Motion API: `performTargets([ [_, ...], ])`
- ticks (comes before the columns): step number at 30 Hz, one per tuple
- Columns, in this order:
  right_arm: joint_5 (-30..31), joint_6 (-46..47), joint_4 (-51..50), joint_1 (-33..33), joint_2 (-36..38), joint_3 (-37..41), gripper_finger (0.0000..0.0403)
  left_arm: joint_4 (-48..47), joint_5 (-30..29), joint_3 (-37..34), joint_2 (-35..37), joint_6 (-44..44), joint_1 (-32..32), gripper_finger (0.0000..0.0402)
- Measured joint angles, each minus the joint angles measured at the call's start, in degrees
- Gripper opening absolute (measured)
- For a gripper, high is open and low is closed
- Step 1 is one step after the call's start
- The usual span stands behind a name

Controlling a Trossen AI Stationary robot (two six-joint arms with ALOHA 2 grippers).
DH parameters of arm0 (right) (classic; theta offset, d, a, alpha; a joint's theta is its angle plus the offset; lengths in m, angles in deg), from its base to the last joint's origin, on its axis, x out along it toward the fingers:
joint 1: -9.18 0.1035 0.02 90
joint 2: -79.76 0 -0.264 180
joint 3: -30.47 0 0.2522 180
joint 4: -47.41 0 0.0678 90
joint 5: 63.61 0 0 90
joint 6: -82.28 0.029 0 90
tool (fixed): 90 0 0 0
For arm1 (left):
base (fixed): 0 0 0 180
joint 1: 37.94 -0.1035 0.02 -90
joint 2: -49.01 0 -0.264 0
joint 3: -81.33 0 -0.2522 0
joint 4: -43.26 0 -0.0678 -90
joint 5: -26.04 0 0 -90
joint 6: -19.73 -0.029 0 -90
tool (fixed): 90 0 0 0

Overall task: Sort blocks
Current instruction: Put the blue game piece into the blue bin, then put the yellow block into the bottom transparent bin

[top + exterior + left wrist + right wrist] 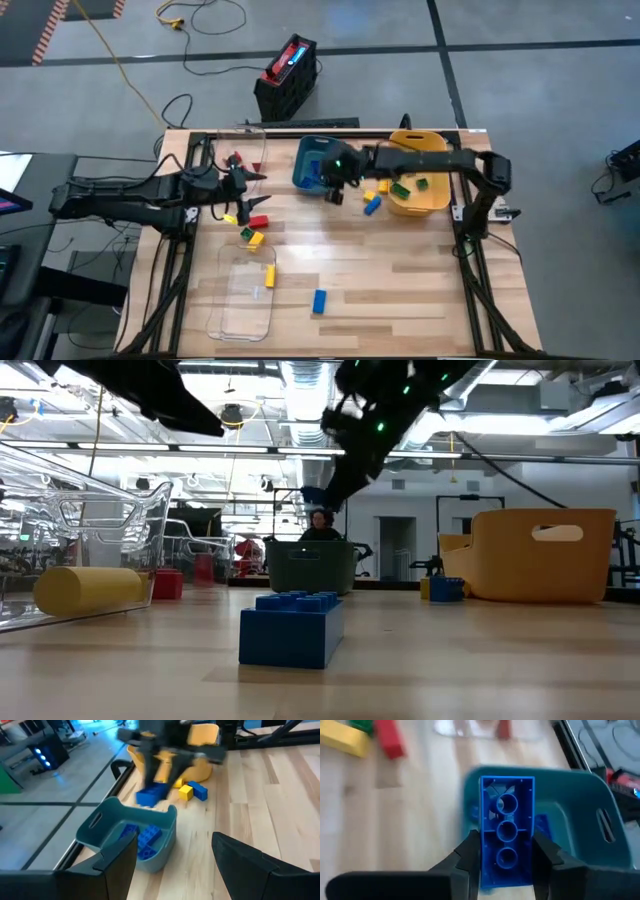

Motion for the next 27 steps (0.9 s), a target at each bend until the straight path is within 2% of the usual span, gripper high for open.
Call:
performTargets([
  [8, -1.2, -3.5, -6.2, -6.1, -11.2, -10.4, 0.0123, 1.8, -0.9, 0.0, -2.7, 2.7, 0.0, 0.0248],
  [14, -8.8, -3.9, -10.8, -9.6, -16.8, -16.5, 0.0146, 3.6, -1.1, 0.0, -4.5, 3.3, 0.0, 0.0248],
  [21, -10.0, -3.5, -15.9, -10.3, -17.8, -19.4, 0.0218, 4.2, -1.4, 0.0, -4.3, 4.2, 0.2, 0.0248],
  [24, -9.7, -3.5, -18.9, -9.7, -17.5, -21.4, 0.0233, 4.9, -1.4, 0.0, -4.2, 4.3, 0.2, 0.0248],
  [27, -6.7, -3.5, -21.9, -8.6, -16.8, -24.4, 0.0235, 4.6, -1.4, 0.0, -4.3, 4.2, 0.2, 0.0248],
])
